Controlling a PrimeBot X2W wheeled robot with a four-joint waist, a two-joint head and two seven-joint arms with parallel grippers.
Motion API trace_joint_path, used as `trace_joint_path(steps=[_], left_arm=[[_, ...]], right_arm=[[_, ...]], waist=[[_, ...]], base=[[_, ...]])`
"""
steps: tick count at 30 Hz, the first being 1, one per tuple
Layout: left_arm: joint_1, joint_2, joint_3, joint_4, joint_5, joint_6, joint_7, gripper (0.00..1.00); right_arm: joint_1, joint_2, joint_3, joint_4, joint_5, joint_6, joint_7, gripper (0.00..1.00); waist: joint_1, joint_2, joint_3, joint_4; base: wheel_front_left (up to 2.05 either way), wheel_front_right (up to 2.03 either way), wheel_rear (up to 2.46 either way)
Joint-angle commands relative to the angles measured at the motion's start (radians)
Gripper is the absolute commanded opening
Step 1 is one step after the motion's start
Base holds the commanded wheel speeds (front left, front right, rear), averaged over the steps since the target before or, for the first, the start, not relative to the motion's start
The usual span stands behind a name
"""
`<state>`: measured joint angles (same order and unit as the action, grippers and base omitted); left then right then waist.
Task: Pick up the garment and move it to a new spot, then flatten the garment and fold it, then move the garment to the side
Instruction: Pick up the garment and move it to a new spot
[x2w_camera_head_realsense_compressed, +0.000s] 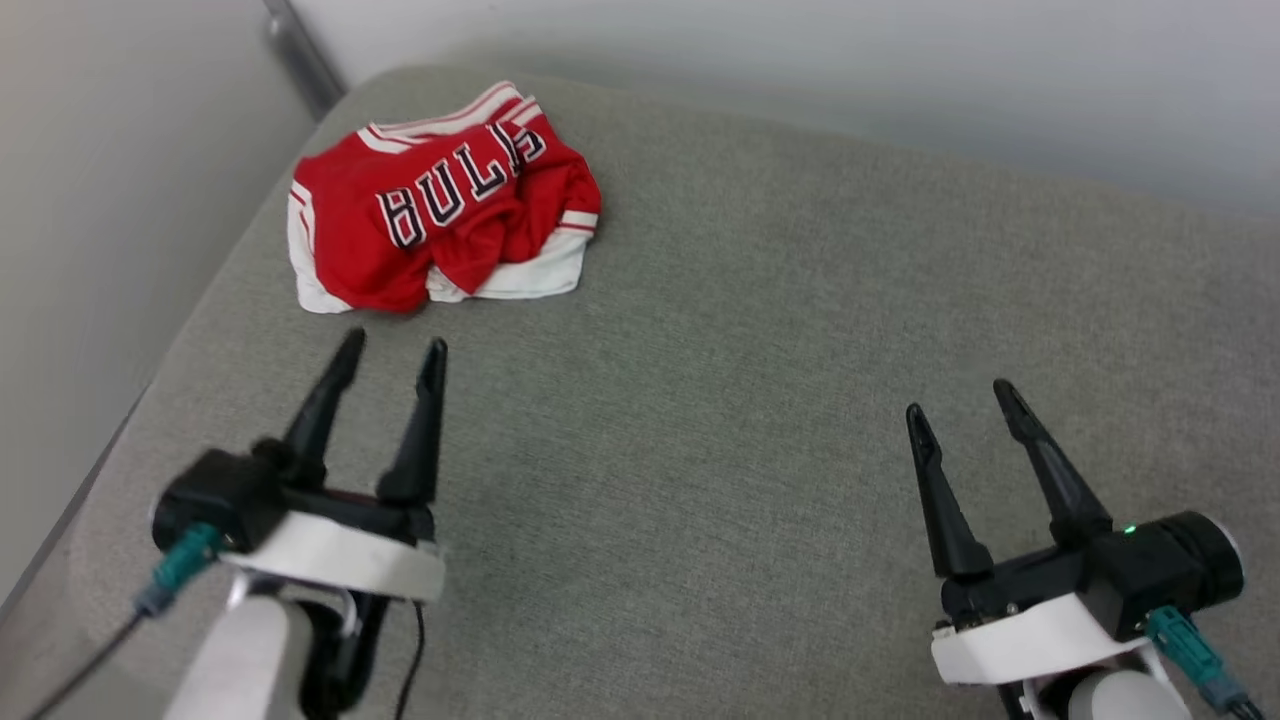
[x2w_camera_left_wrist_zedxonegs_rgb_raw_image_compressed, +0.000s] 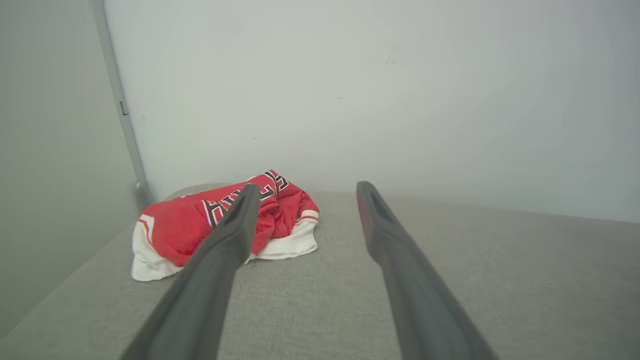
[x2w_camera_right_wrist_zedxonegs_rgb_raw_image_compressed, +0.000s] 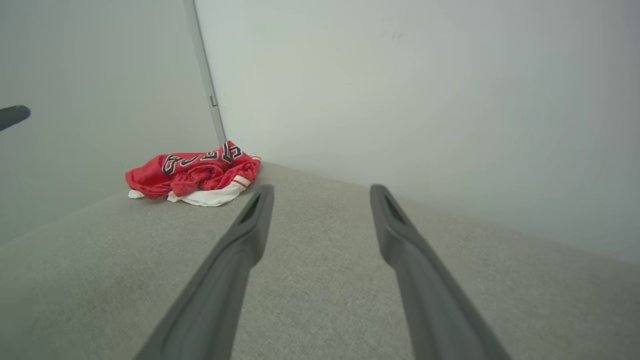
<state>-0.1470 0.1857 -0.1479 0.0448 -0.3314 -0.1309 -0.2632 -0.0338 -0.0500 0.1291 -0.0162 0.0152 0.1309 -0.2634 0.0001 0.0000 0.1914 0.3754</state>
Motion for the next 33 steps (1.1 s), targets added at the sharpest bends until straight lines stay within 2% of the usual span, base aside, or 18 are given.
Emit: trace_joint_path(steps=[1, 4, 7, 11, 15, 18, 24, 29, 33], left_arm=[[-0.069, 0.039, -0.013, 0.026, -0.05, 0.002, -0.002, 1.0], [-0.207, 0.167, -0.074, 0.074, -0.148, 0.002, 0.043, 1.0], [-0.34, 0.293, -0.136, 0.111, -0.252, 0.002, 0.145, 1.0], [-0.502, 0.426, -0.177, 0.163, -0.36, 0.002, 0.3, 1.0], [-0.631, 0.541, -0.258, 0.2, -0.454, 0.002, 0.466, 1.0], [-0.723, 0.639, -0.317, 0.223, -0.464, 0.002, 0.552, 1.0], [-0.842, 0.722, -0.415, 0.3, -0.569, 0.002, 0.703, 1.0], [-0.892, 0.719, -0.464, 0.355, -0.708, 0.002, 0.843, 1.0], [-0.913, 0.71, -0.487, 0.389, -0.791, 0.002, 0.914, 1.0]], right_arm=[[-0.027, 0.0, -0.007, -0.013, -0.016, 0.0, -0.002, 1.0], [-0.049, -0.001, -0.014, -0.042, -0.047, 0.0, -0.002, 1.0], [-0.063, -0.001, -0.023, -0.07, -0.064, 0.0, -0.002, 1.0], [-0.077, 0.0, -0.028, -0.097, -0.081, 0.0, -0.002, 1.0], [-0.082, 0.0, -0.027, -0.113, -0.089, 0.0, -0.002, 1.0], [-0.09, 0.0, -0.023, -0.125, -0.089, 0.0, -0.002, 1.0], [-0.09, 0.0, -0.014, -0.137, -0.113, 0.0, -0.002, 1.0], [-0.096, 0.0, -0.005, -0.147, -0.1, 0.0, -0.002, 1.0], [-0.105, 0.0, -0.003, -0.155, -0.093, 0.0, -0.002, 1.0]], waist=[[-0.0001, 0.0, 0.106, -0.06], [-0.0001, 0.0, 0.171, -0.089], [-0.0001, 0.0, 0.223, -0.115], [-0.0001, 0.0, 0.279, -0.151], [-0.0001, 0.0, 0.323, -0.187], [-0.0001, 0.0, 0.356, -0.214], [-0.0001, 0.0, 0.4, -0.257], [-0.0001, 0.0, 0.428, -0.287], [-0.0001, 0.0, 0.455, -0.302]], base=[[0.0, 0.0, 0.0], [0.0, 0.0, 0.0], [0.0, 0.0, 0.0], [0.0, 0.0, 0.0], [0.0, 0.0, 0.0], [0.0, 0.0, 0.0], [0.0, 0.0, 0.0], [0.0, 0.0, 0.0], [0.0, 0.0, 0.0]])
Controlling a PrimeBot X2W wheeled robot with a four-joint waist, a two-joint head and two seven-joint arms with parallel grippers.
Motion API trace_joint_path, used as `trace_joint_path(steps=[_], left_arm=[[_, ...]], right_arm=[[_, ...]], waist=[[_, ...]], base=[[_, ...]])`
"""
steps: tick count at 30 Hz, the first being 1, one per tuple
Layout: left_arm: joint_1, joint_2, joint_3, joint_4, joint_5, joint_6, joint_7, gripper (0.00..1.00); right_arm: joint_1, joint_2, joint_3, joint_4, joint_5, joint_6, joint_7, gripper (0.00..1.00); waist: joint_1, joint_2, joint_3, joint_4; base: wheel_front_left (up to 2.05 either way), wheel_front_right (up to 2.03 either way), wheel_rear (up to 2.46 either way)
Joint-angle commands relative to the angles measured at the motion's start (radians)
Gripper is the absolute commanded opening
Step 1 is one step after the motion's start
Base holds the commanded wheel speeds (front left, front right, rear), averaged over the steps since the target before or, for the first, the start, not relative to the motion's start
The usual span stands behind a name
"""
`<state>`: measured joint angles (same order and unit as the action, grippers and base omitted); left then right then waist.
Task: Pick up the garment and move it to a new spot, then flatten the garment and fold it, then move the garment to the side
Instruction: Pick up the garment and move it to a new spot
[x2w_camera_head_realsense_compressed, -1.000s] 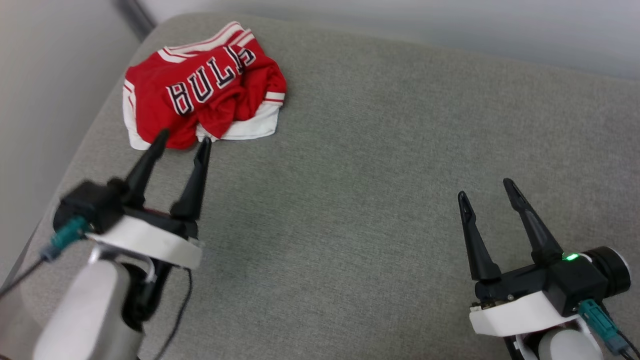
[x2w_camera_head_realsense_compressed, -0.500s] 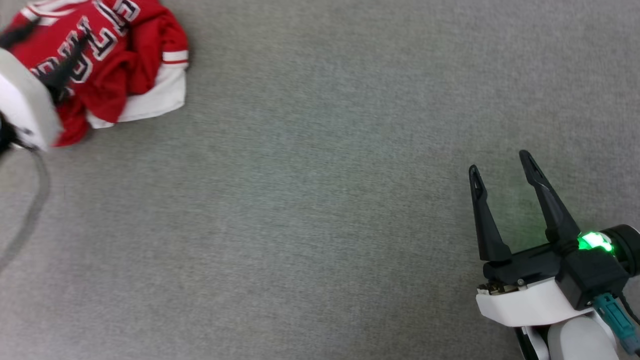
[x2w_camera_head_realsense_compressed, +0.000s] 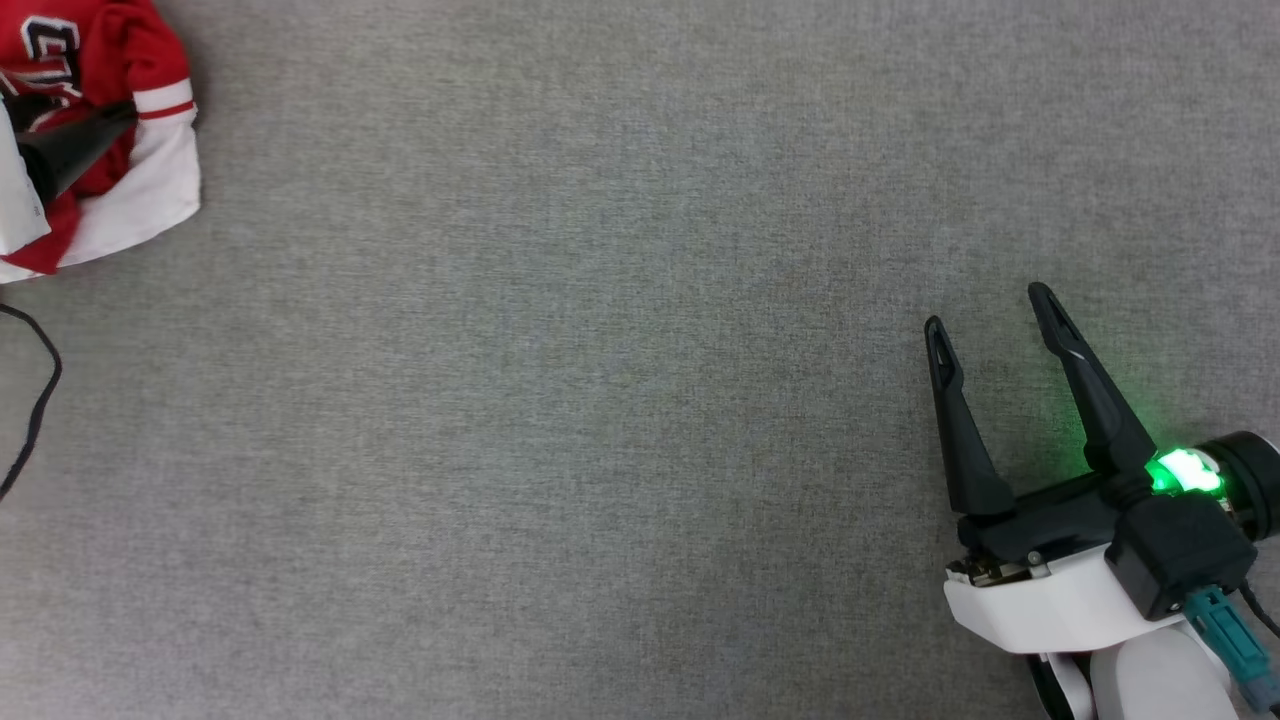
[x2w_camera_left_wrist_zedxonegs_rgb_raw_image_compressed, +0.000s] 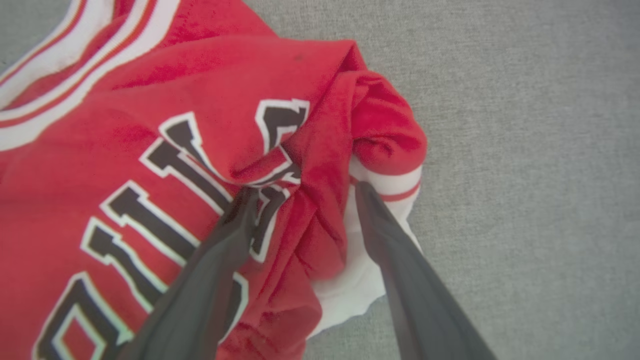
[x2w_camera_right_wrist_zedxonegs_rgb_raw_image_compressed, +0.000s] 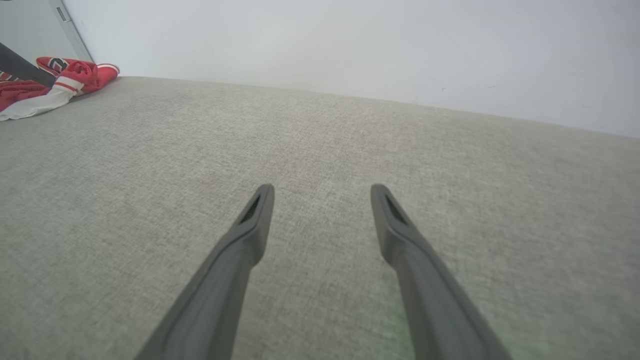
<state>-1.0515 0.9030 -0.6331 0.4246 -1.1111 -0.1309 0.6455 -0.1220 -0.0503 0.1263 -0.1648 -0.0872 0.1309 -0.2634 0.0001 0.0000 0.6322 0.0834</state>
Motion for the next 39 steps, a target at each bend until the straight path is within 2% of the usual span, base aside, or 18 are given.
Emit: trace_joint_path(steps=[1, 5, 6, 7, 9, 16, 23, 30, 31, 34, 37, 39], left_arm=[[-0.013, -0.01, -0.007, 0.02, -0.021, 0.002, 0.011, 1.0], [-0.002, -0.022, -0.049, 0.08, -0.027, 0.002, 0.019, 1.0], [0.009, -0.032, -0.066, 0.096, -0.037, 0.002, 0.034, 0.72], [0.02, -0.04, -0.089, 0.095, -0.04, 0.002, 0.045, 0.0], [0.044, -0.042, -0.12, 0.094, -0.047, 0.0, 0.035, 0.0], [0.013, -0.041, -0.115, 0.118, -0.049, -0.001, -0.168, 0.0], [0.032, -0.005, -0.127, 0.036, -0.106, 0.0, -0.338, 0.0], [0.087, 0.008, -0.185, -0.089, -0.125, 0.0, -0.427, 0.0], [0.11, -0.017, -0.206, -0.144, -0.122, 0.0, -0.461, 0.0], [0.126, -0.059, -0.222, -0.192, -0.123, 0.003, -0.49, 0.0], [0.145, -0.126, -0.249, -0.239, -0.105, 0.03, -0.511, 0.0], [0.152, -0.147, -0.257, -0.256, -0.099, 0.041, -0.518, 0.0]], right_arm=[[-0.02, 0.0, 0.001, -0.007, 0.01, 0.0, -0.002, 1.0], [-0.026, 0.0, 0.002, -0.009, 0.014, 0.0, -0.002, 1.0], [-0.027, 0.0, 0.0, -0.008, 0.015, 0.0, -0.002, 1.0], [-0.029, 0.0, 0.0, -0.007, 0.014, 0.0, -0.002, 1.0], [-0.035, 0.0, 0.001, -0.002, 0.015, 0.0, -0.002, 1.0], [-0.04, 0.0, 0.008, 0.019, 0.026, 0.0, -0.002, 1.0], [-0.022, 0.0, 0.024, 0.069, 0.058, 0.0, -0.002, 1.0], [0.008, 0.0, 0.013, 0.108, 0.088, 0.0, -0.002, 1.0], [0.017, 0.0, 0.005, 0.119, 0.102, 0.0, -0.002, 1.0], [0.028, 0.0, 0.001, 0.129, 0.107, 0.0, -0.002, 1.0], [0.035, 0.0, -0.001, 0.13, 0.113, 0.0, -0.002, 1.0], [0.04, 0.0, -0.005, 0.129, 0.115, 0.0, -0.002, 1.0]], waist=[[-0.0001, 0.0, 0.021, -0.013], [-0.0001, 0.0, 0.039, -0.022], [-0.0001, 0.0, 0.041, -0.023], [-0.0001, 0.0, 0.042, -0.024], [-0.0001, 0.0, 0.042, -0.028], [-0.0001, 0.0, -0.03, -0.031], [-0.0001, 0.0, -0.176, -0.042], [-0.0001, 0.0, -0.322, -0.056], [-0.0001, 0.0, -0.37, -0.061], [-0.0001, 0.0, -0.405, -0.067], [-0.0001, 0.0, -0.431, -0.081], [-0.0001, 0.0, -0.436, -0.086]], base=[[0.0, 0.0, 0.0], [0.0, 0.0, 0.0], [0.0, 0.0, 0.0], [0.0, 0.0, 0.0], [0.0, 0.0, 0.0], [0.0, 0.0, 0.0], [0.0, 0.0, 0.0], [0.0, 0.0, 0.0], [0.0, 0.0, 0.0], [0.0, 0.0, 0.0], [0.0, 0.0, 0.0], [0.0, 0.0, 0.0]])
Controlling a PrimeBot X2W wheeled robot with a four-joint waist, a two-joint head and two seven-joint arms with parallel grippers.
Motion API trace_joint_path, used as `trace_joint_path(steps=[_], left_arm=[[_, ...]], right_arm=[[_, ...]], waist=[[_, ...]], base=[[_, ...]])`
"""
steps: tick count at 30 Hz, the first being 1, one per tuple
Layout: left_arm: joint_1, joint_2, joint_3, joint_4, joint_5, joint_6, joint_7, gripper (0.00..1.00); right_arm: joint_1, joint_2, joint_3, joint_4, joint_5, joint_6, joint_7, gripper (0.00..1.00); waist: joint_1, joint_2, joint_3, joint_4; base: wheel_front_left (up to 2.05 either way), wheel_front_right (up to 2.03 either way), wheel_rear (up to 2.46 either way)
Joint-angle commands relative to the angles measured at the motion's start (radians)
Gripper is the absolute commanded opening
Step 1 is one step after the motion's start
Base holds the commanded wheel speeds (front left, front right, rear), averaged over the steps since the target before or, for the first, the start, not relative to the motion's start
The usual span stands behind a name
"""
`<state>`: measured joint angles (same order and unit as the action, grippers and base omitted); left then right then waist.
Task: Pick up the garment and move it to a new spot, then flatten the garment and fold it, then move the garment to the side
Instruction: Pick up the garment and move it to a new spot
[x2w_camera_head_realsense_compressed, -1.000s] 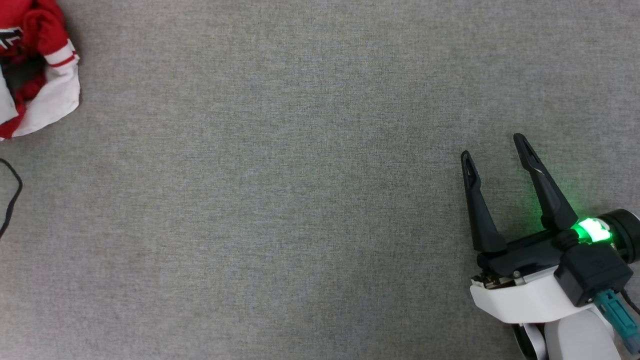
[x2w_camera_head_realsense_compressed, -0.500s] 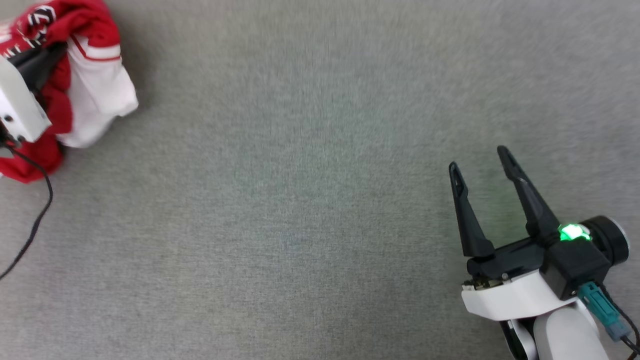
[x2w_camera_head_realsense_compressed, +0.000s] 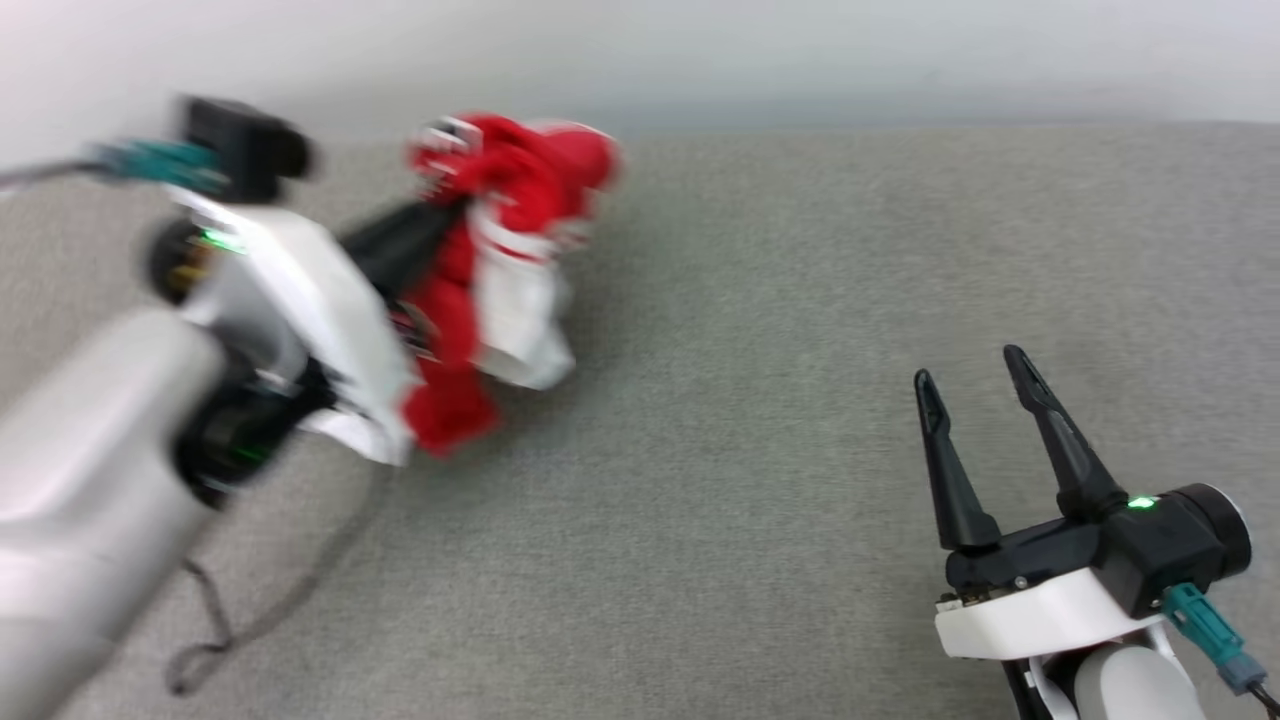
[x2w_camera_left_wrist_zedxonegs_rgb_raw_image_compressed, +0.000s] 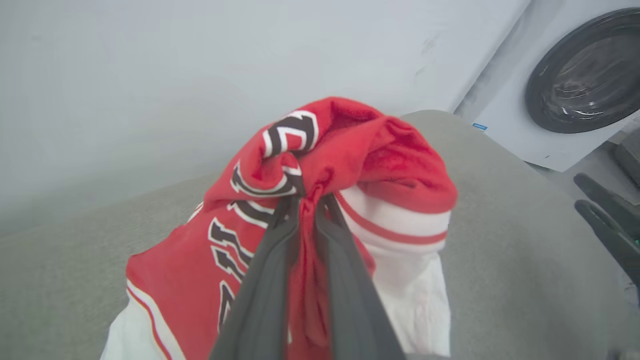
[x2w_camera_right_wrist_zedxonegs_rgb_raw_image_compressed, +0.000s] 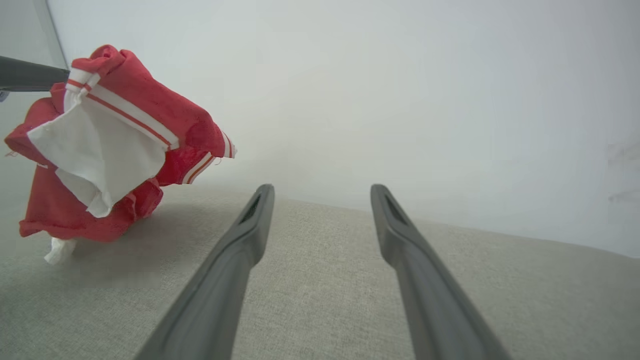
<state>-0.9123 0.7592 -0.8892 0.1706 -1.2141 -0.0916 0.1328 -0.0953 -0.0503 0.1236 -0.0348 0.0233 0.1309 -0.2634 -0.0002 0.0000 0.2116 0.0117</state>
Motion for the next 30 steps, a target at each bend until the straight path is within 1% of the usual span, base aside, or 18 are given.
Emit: trace_joint_path(steps=[1, 4, 6, 8, 10, 12, 15, 17, 18, 19, 20, 24, 28, 30], left_arm=[[0.018, -0.025, -0.007, -0.019, 0.01, 0.017, -0.014, 0.0], [0.026, -0.094, -0.04, -0.06, 0.043, 0.054, -0.029, 0.0], [0.018, -0.147, -0.054, -0.061, 0.065, 0.081, -0.05, 0.0], [0.016, -0.209, -0.073, -0.048, 0.081, 0.094, -0.067, 0.0], [0.009, -0.264, -0.095, -0.027, 0.1, 0.096, -0.08, 0.0], [0.0, -0.315, -0.115, 0.003, 0.117, 0.094, -0.093, 0.0], [-0.004, -0.39, -0.148, 0.063, 0.138, 0.084, -0.108, 0.0], [0.001, -0.428, -0.177, 0.106, 0.15, 0.073, -0.107, 0.0], [0.009, -0.444, -0.194, 0.13, 0.155, 0.065, -0.1, 0.21], [0.019, -0.457, -0.212, 0.151, 0.154, 0.053, -0.089, 0.96], [0.03, -0.468, -0.229, 0.172, 0.153, 0.043, -0.084, 1.0], [0.051, -0.481, -0.255, 0.232, 0.175, 0.015, -0.121, 1.0], [0.073, -0.478, -0.236, 0.259, 0.175, 0.003, -0.194, 1.0], [0.08, -0.466, -0.218, 0.265, 0.176, 0.009, -0.231, 1.0]], right_arm=[[0.016, 0.0, -0.007, -0.003, 0.006, 0.0, -0.002, 1.0], [0.016, 0.0, -0.022, -0.005, 0.009, 0.0, -0.002, 1.0], [0.009, 0.001, -0.029, -0.007, 0.003, 0.0, -0.002, 1.0], [0.003, 0.001, -0.034, -0.011, 0.0, 0.0, -0.002, 1.0], [-0.003, 0.0, -0.049, -0.016, -0.003, 0.0, -0.002, 1.0], [-0.01, 0.0, -0.084, -0.015, 0.001, 0.0, -0.002, 1.0], [-0.024, 0.001, -0.136, -0.014, 0.013, 0.0, -0.002, 1.0], [-0.034, 0.001, -0.155, -0.017, 0.015, 0.0, -0.002, 1.0], [-0.036, 0.001, -0.16, -0.017, 0.015, 0.0, -0.002, 1.0], [-0.039, 0.001, -0.165, -0.017, 0.014, 0.0, -0.002, 1.0], [-0.043, 0.001, -0.167, -0.016, 0.015, 0.0, -0.002, 1.0], [-0.041, 0.001, -0.17, -0.011, 0.021, 0.0, -0.002, 1.0], [-0.016, 0.001, -0.162, 0.002, 0.018, 0.0, -0.002, 1.0], [-0.004, 0.001, -0.158, 0.008, 0.013, 0.0, -0.002, 1.0]], waist=[[0.0002, 0.0, -0.02, -0.02], [0.0002, 0.0, -0.021, -0.039], [0.0002, 0.0, -0.012, -0.054], [0.0002, 0.0, -0.003, -0.074], [0.0002, 0.0, 0.011, -0.096], [0.0002, 0.0, 0.029, -0.116], [0.0002, 0.0, 0.054, -0.14], [0.0002, 0.0, 0.07, -0.155], [0.0002, 0.0, 0.076, -0.161], [0.0002, 0.0, 0.08, -0.165], [0.0002, 0.0, 0.083, -0.171], [0.0002, 0.0, 0.077, -0.177], [0.0002, 0.0, 0.036, -0.161], [0.0002, 0.0, 0.006, -0.148]], base=[[0.0, 0.0, 0.0], [0.0, 0.0, 0.0], [0.0, 0.0, 0.0], [0.0, 0.0, 0.0], [0.0, 0.0, 0.0], [0.0, 0.0, 0.0], [0.0, 0.0, 0.0], [0.0, 0.0, 0.0], [0.0, 0.0, 0.0], [0.0, 0.0, 0.0], [0.0, 0.0, 0.0], [0.0, 0.0, 0.0], [0.0, 0.0, 0.0], [0.0, 0.0, 0.0]])
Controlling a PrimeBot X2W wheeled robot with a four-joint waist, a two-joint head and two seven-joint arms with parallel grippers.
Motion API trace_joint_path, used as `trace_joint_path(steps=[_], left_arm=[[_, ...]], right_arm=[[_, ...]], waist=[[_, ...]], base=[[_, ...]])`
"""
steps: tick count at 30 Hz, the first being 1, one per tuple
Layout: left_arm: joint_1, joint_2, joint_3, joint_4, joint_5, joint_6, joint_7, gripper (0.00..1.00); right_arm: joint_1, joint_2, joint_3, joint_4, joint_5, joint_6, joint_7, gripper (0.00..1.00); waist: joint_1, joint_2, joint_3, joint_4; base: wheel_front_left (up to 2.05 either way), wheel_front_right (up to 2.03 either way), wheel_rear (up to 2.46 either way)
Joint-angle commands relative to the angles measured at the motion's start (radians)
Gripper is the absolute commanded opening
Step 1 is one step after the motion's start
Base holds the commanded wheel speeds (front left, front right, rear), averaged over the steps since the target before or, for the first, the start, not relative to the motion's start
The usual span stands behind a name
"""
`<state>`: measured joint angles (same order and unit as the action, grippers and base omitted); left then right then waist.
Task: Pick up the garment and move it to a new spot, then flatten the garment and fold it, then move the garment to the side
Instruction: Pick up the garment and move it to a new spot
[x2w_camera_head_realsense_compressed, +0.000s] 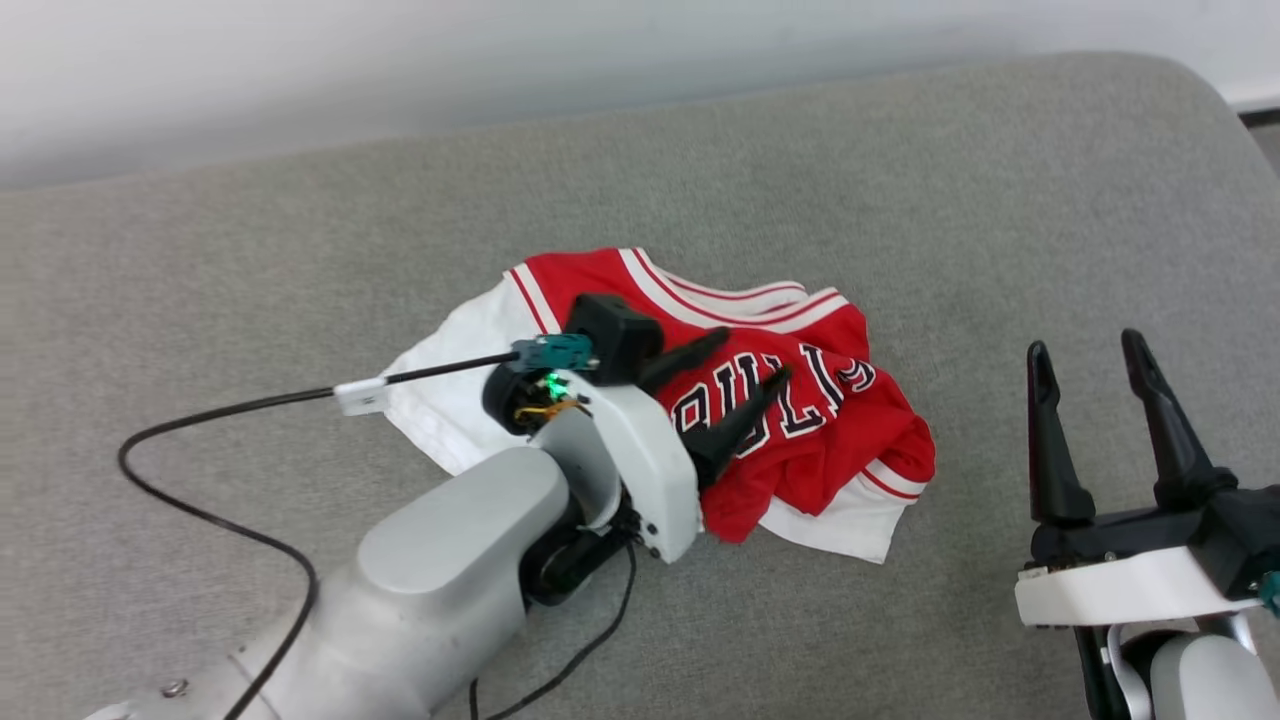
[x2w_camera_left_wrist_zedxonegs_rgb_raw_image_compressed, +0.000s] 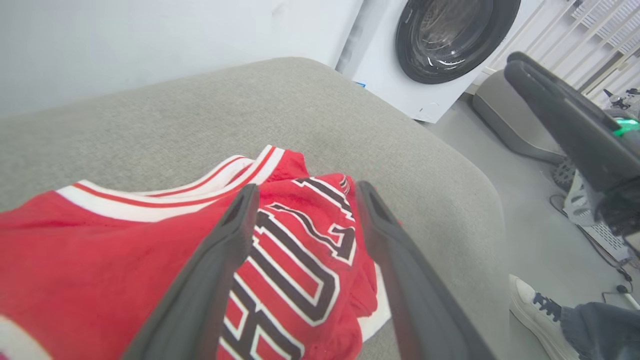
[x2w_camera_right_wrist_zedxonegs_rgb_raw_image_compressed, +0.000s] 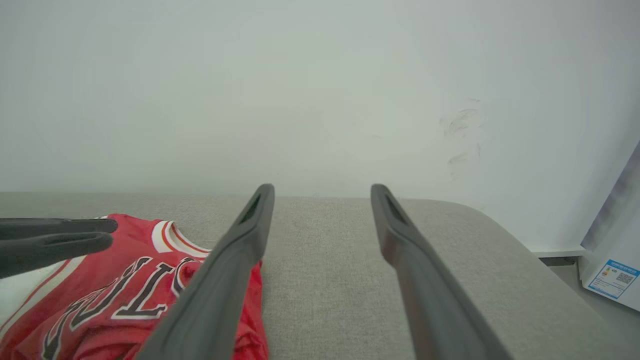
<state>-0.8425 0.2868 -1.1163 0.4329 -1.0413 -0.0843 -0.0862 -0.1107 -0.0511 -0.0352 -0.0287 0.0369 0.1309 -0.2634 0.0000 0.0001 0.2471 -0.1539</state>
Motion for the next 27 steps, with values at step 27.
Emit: trace_joint_path(steps=[27], left_arm=[[0.698, 0.196, 0.623, -0.442, 0.496, 0.259, -0.179, 1.0]], right_arm=[[0.14, 0.001, -0.011, 0.003, 0.002, 0.0, -0.002, 1.0]], waist=[[0.0, -0.0001, -0.251, 0.184]], base=[[0.0, 0.0, 0.0]])
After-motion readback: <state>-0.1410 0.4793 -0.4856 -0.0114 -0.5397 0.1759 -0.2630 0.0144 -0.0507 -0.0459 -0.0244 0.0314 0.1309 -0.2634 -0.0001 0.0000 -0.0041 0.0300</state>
